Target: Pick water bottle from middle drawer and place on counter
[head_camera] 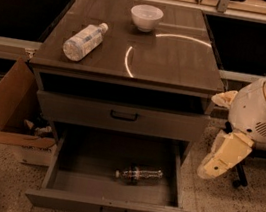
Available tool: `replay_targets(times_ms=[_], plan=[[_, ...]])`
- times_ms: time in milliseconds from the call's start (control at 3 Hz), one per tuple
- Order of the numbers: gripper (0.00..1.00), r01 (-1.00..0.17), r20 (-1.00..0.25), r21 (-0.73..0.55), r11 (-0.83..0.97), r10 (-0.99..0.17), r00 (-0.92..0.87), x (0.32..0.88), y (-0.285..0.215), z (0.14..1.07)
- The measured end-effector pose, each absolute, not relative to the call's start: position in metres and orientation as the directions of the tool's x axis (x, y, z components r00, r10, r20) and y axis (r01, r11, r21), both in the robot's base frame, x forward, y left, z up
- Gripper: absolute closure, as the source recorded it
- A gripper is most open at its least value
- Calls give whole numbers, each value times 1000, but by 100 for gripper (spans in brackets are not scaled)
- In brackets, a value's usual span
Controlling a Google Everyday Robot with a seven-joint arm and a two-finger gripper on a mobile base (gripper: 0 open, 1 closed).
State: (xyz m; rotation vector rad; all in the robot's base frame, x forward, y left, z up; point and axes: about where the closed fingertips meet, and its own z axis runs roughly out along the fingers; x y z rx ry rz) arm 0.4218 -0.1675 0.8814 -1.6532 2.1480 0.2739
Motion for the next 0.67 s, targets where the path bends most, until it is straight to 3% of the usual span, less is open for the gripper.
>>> replay_targets(times_ms=[667], plan=[[0,-992,-534,-54,115,-843,-68,421,-143,797]])
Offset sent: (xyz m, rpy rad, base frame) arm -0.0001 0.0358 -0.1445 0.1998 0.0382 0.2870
